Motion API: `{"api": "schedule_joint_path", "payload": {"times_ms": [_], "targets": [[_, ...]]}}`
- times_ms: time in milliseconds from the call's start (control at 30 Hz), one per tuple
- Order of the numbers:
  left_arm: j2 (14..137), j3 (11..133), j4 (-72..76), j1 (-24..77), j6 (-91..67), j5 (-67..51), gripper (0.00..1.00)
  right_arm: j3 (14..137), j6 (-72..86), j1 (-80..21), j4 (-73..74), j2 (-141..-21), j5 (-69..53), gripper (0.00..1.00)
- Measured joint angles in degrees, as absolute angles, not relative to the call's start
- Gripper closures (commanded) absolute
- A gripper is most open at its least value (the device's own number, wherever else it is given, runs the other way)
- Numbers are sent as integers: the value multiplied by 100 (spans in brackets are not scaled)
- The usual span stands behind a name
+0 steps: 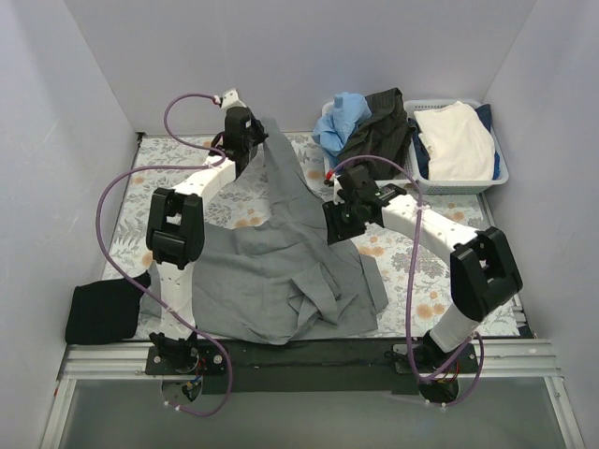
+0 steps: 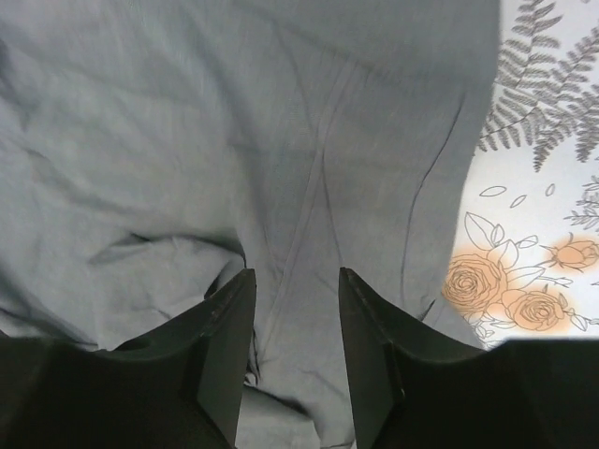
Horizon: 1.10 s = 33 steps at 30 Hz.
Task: Fold and stack the long sleeve shirts
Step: Flatten the shirt out
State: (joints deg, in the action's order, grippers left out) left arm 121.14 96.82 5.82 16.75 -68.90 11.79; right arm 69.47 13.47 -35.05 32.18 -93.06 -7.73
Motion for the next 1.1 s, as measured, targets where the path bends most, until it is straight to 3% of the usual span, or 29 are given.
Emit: {"api": "schedule_joint_path", "payload": {"times_ms": [133, 267, 300, 367, 433, 500, 633, 933, 1100], "targets": [[12457, 10374, 766, 1627, -6963, 543, 89, 6967, 1315, -3546, 3295, -9612, -760, 54], [12713, 10873, 902, 1594, -7002, -32, 85, 7113, 1299, -3551, 3299, -10005, -742, 63], [12807, 11037, 899, 1588, -7017, -169, 80, 7175, 1304, -3551, 3295, -10151, -729, 66], [13050, 11463, 906, 1564, -7061, -469, 45, 7242, 1317, -3551, 3291, -10368, -676, 66], [13290, 11861, 836, 1527, -7089, -729, 28, 7275, 1339, -3551, 3293, -10571, -587, 66], [13496, 12248, 705, 1483, -7089, -873, 20, 7275, 1361, -3551, 3326, -10700, -464, 66], [13452, 12143, 423, 1411, -7004, -884, 15, 7275, 1487, -3535, 3376, -10801, -213, 66], [11520, 8868, -742, 1273, -6558, 340, 11, 7126, 1959, -3157, 3422, -10702, 316, 66], [10665, 8034, -1076, 961, -6377, 843, 11, 6836, 2051, -2971, 3437, -10484, 484, 66]]}}
